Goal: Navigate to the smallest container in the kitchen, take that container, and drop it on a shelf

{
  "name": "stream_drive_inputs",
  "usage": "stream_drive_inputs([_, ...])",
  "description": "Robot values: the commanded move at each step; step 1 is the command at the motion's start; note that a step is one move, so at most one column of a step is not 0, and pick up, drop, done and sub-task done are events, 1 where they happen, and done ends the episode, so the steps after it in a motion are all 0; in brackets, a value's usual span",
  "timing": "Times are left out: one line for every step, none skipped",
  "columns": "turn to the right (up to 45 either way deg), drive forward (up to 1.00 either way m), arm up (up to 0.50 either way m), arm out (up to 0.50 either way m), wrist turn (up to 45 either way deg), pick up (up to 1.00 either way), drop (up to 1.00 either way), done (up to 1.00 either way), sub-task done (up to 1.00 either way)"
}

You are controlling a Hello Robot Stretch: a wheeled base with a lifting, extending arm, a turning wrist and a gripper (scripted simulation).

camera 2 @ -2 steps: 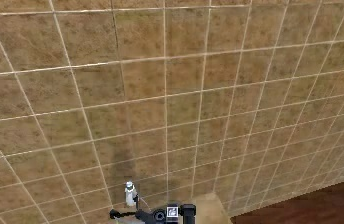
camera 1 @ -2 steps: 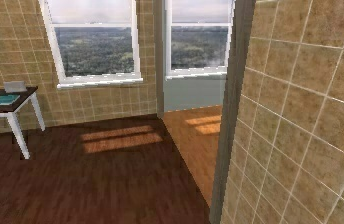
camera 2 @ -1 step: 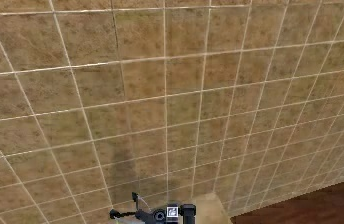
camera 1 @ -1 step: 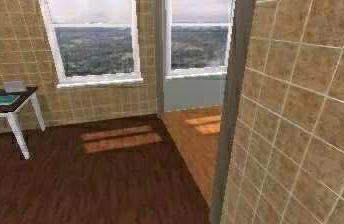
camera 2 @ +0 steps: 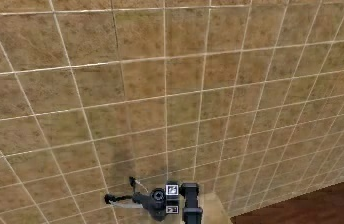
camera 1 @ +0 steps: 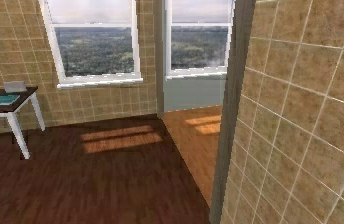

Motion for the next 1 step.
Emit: stream_drive_inputs([0.0,0.0,0.0,-0.08,0.0,0.0,0.0,0.0,0.0])
